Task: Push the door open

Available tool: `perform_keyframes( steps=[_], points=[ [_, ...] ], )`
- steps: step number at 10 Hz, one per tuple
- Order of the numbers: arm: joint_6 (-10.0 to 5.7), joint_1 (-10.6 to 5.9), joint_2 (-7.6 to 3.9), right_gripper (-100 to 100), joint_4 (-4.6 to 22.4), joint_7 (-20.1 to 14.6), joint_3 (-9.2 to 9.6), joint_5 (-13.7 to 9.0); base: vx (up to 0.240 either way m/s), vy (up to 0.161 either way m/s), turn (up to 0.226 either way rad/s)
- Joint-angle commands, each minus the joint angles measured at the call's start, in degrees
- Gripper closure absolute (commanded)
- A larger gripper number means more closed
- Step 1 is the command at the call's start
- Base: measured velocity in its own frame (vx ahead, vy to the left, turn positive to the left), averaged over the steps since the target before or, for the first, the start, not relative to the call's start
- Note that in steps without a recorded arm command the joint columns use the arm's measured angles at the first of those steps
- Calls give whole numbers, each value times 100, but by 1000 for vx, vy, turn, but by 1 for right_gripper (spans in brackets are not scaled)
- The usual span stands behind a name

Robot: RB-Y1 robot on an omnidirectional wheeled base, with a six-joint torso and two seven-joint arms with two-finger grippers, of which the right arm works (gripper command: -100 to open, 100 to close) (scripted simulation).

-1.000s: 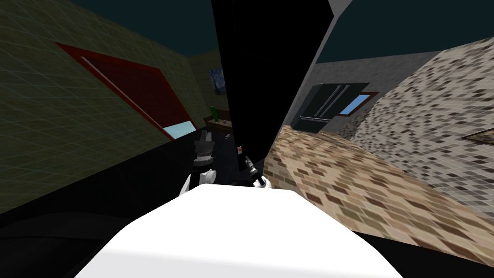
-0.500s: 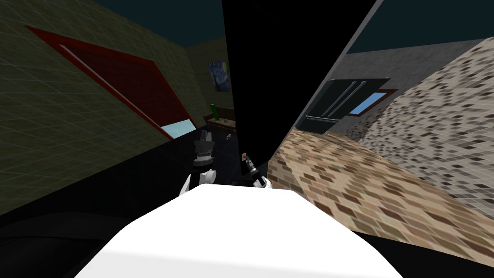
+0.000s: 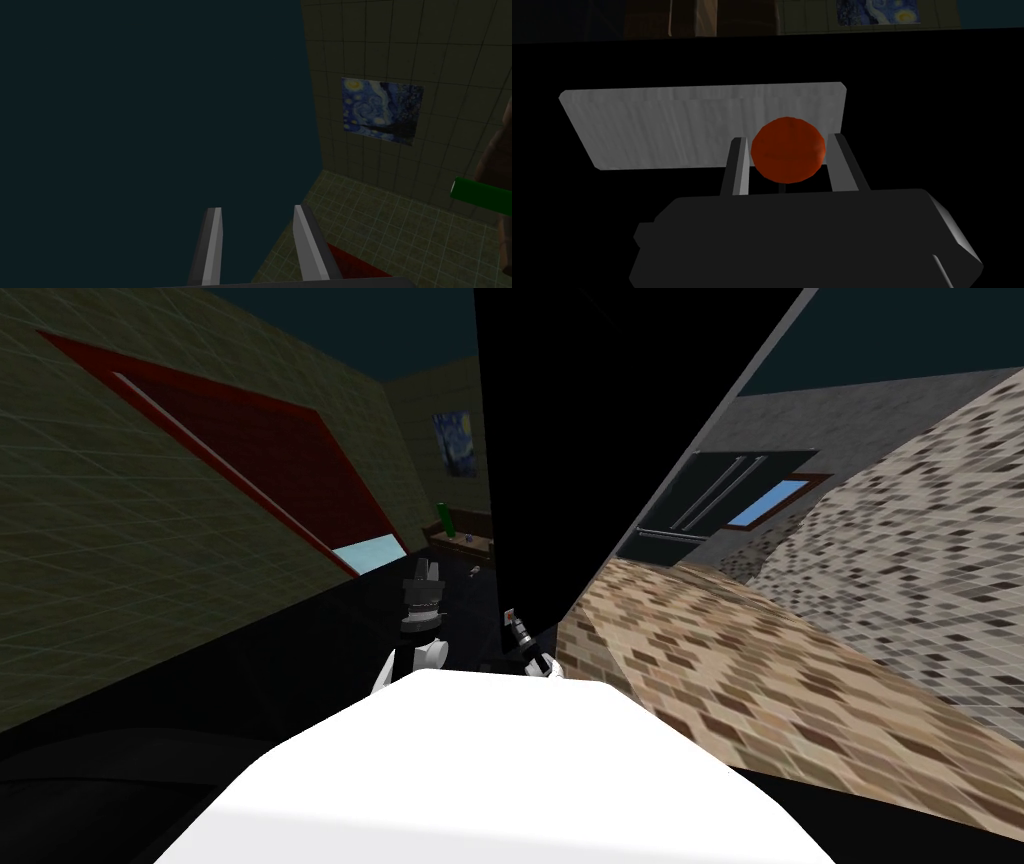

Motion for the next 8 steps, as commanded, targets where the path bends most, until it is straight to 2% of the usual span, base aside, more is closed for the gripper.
perform_keyframes(
  steps=[1, 3, 4, 6, 7, 8],
  points=[
    [-5, 7, -1, 100, 0, -3, 2, 0, -19, -13, -5],
    [-5, 7, -1, 100, 0, -3, 2, 0, -5, -3, -2],
    [16, 2, -15, 100, 46, 29, -120, -23, 66, 74, -47],
    [20, -18, -10, 100, 79, 60, -251, -49, 116, 160, -55],
    [20, -18, -10, 100, 79, 60, -251, -49, 97, 118, -17],
    [25, -41, 9, 100, 117, 97, -407, -79, 138, 144, -38]
  ],
)
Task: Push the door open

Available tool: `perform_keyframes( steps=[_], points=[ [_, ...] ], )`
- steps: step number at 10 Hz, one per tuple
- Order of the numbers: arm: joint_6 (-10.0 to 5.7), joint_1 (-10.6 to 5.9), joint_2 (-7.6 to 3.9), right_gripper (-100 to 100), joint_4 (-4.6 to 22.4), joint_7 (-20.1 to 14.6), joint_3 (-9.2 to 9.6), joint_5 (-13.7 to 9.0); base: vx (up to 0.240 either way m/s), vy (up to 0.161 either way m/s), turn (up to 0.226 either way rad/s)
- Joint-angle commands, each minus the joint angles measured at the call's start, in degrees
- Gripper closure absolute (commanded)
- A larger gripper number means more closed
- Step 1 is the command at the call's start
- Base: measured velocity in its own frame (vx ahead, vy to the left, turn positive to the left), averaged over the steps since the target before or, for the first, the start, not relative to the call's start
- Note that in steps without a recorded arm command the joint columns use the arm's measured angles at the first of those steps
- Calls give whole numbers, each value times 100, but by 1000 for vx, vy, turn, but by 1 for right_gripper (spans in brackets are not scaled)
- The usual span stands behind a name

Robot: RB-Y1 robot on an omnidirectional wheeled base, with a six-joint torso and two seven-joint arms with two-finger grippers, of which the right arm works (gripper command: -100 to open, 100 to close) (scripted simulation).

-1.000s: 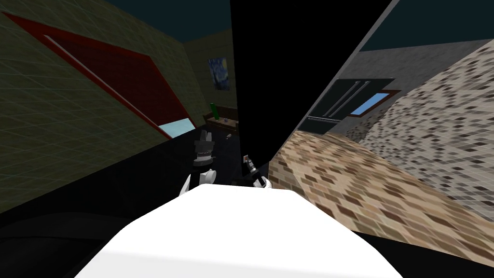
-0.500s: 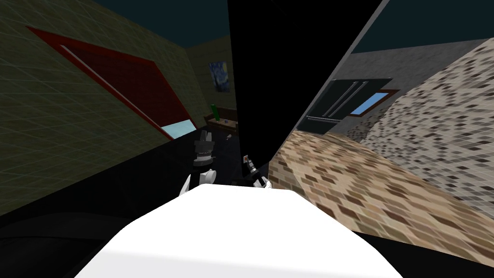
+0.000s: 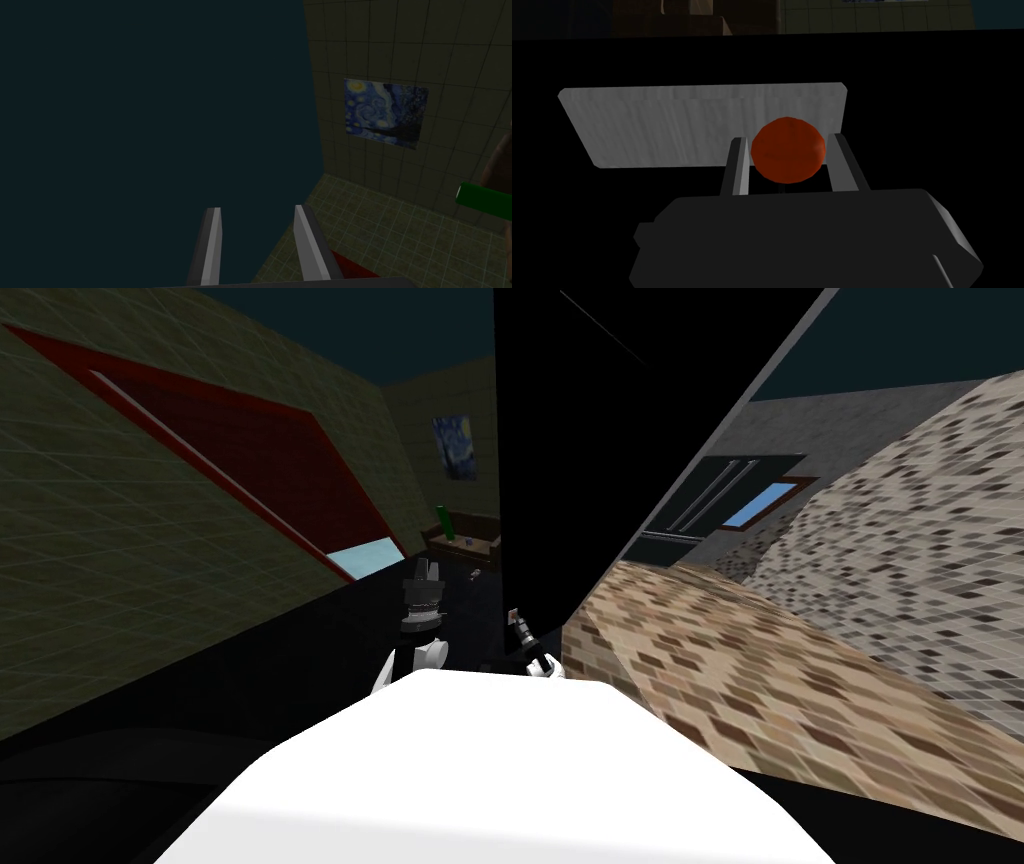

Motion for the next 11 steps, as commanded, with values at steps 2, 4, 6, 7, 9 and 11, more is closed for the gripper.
perform_keyframes(
  steps=[2, 4, 6, 7, 9, 11],
  points=[
    [8, -110, 31, 100, 89, 45, -275, -64, 143, 167, -59],
    [13, -132, 80, 100, 127, 81, -428, -94, 133, 150, -42],
    [18, -156, 148, 100, 166, 118, -585, -124, 140, 168, -61],
    [43, -112, 131, 100, 142, 108, -511, -104, 59, 74, -30],
    [28, -142, 63, 100, 164, 165, -722, -168, 141, 120, -66],
    [16, -158, 42, 100, 194, 211, -889, -217, 173, 176, -65]
  ],
)
